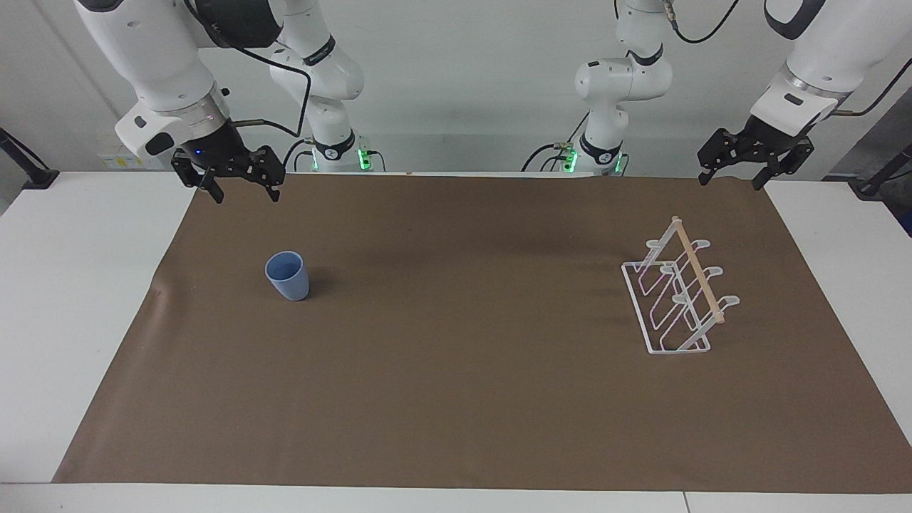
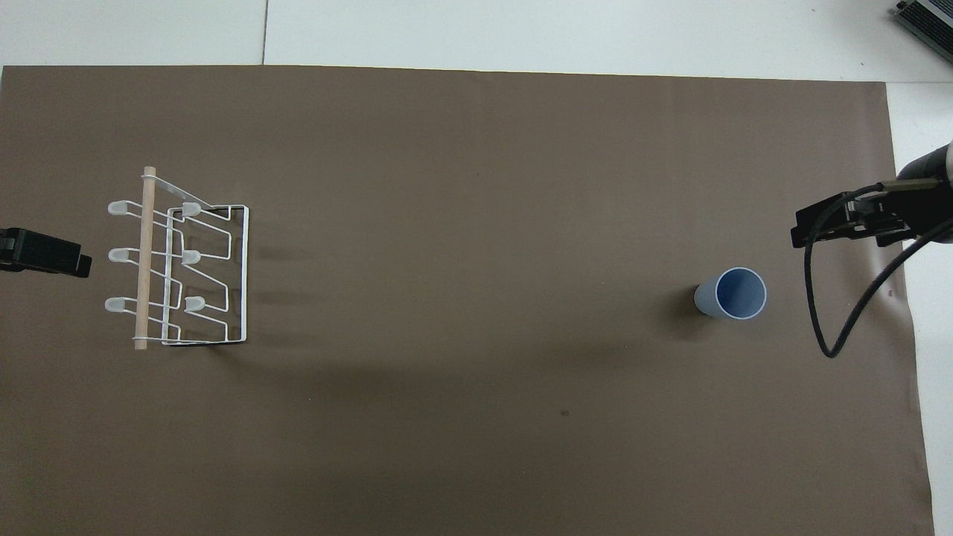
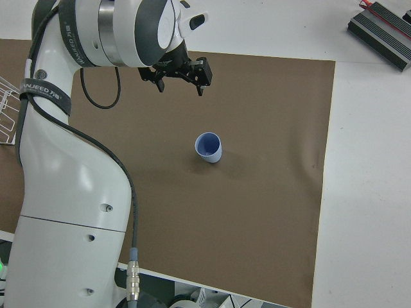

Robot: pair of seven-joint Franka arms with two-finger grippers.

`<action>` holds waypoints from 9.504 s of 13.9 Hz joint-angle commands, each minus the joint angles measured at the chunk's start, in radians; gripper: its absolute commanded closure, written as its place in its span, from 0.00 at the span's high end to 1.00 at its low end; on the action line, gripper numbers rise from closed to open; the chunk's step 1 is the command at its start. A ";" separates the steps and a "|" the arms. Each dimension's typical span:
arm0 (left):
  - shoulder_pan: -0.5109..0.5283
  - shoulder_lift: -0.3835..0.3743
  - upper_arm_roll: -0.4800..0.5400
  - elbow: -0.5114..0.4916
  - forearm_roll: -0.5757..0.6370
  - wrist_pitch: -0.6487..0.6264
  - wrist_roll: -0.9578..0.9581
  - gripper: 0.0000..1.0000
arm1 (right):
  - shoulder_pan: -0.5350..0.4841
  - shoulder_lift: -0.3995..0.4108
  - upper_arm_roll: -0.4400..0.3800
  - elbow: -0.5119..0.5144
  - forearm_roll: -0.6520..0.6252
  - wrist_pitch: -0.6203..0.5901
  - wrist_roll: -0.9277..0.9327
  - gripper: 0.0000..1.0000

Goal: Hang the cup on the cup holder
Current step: 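Lower the right gripper over the light blue cup, then grasp the blue cup rim with the right gripper and lift it, then carry the cup toward the rack while the left gripper approaches, then grasp the cup with the left gripper beside the right gripper, then open the right gripper and withdraw it while the left gripper holds the cup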

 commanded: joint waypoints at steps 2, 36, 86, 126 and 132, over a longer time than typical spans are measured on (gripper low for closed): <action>0.000 -0.027 0.002 -0.029 0.014 -0.002 0.003 1.00 | -0.015 -0.004 0.005 -0.007 0.028 0.017 -0.025 1.00; 0.000 -0.032 0.002 -0.038 0.014 -0.002 -0.001 1.00 | 0.023 -0.055 0.012 -0.749 0.023 0.759 -0.166 0.38; -0.092 -0.185 -0.016 -0.480 -0.925 0.437 -1.380 1.00 | 0.747 -0.073 0.025 -0.370 0.825 1.182 0.357 0.00; -0.071 -0.196 -0.033 -0.478 -0.785 0.305 -1.352 0.00 | 0.773 -0.069 0.025 -0.389 0.838 1.212 0.397 0.00; -0.046 -0.196 -0.030 -0.478 -0.785 0.292 -1.352 0.00 | 0.772 -0.069 0.025 -0.389 0.838 1.206 0.400 0.30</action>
